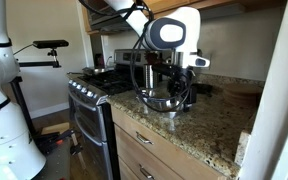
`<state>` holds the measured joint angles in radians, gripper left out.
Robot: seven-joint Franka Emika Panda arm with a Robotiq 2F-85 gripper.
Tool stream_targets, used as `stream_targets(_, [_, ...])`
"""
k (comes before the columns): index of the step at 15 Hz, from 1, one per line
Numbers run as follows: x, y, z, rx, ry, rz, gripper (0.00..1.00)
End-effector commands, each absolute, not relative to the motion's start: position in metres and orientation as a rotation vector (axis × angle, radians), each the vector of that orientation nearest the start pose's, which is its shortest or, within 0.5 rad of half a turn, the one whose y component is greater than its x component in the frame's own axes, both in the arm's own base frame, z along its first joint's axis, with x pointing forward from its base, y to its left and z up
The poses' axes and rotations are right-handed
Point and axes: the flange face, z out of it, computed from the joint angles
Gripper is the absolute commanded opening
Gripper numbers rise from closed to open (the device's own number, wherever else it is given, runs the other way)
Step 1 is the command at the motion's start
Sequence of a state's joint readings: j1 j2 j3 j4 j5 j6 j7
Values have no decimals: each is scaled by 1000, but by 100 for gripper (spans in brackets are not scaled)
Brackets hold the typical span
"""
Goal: Pour the contents in the bowl on the right into the bowl on the left
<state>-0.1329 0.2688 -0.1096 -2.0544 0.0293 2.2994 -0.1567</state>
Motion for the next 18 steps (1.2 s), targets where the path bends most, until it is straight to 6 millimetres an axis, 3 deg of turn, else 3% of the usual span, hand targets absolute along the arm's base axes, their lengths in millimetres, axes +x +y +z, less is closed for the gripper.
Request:
stream_targets(1, [574,-135,296,-3125,143,50,100])
stream_targets(15, [573,-131,275,-3116,130,106,100])
stream_targets(16, [573,-130,274,-3115,128,110,97])
stream_targets(17, [573,-130,273,-3116,128,112,81])
stream_targets(18, [573,-130,272,-3116,127,112,73])
